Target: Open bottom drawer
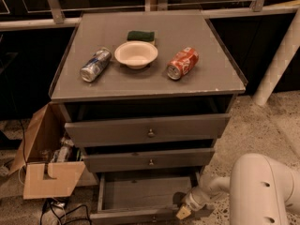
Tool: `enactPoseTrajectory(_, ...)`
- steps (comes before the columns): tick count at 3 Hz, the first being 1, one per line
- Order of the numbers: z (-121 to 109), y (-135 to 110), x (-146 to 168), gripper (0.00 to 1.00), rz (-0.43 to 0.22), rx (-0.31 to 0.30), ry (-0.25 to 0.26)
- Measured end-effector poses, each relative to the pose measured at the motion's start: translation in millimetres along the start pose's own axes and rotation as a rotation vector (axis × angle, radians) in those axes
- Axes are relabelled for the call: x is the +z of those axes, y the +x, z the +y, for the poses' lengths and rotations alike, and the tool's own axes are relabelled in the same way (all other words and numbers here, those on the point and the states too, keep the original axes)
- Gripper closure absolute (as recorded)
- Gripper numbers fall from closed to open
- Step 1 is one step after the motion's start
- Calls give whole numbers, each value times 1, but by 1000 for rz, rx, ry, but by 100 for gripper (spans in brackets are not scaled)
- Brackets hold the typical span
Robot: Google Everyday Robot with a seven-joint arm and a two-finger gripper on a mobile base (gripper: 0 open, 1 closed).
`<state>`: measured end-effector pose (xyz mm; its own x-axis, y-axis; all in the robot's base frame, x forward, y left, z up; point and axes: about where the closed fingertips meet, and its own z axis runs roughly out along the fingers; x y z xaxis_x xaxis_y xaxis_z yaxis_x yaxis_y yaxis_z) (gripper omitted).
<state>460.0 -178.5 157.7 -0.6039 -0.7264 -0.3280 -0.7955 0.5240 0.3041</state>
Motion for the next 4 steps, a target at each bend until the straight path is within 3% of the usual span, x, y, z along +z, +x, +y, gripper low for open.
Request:
enactPoseTrajectory(1,5,11,-5,100,-16,46,6)
enactPoseTrajectory(4,10,20,-2,100,-22,85,-10)
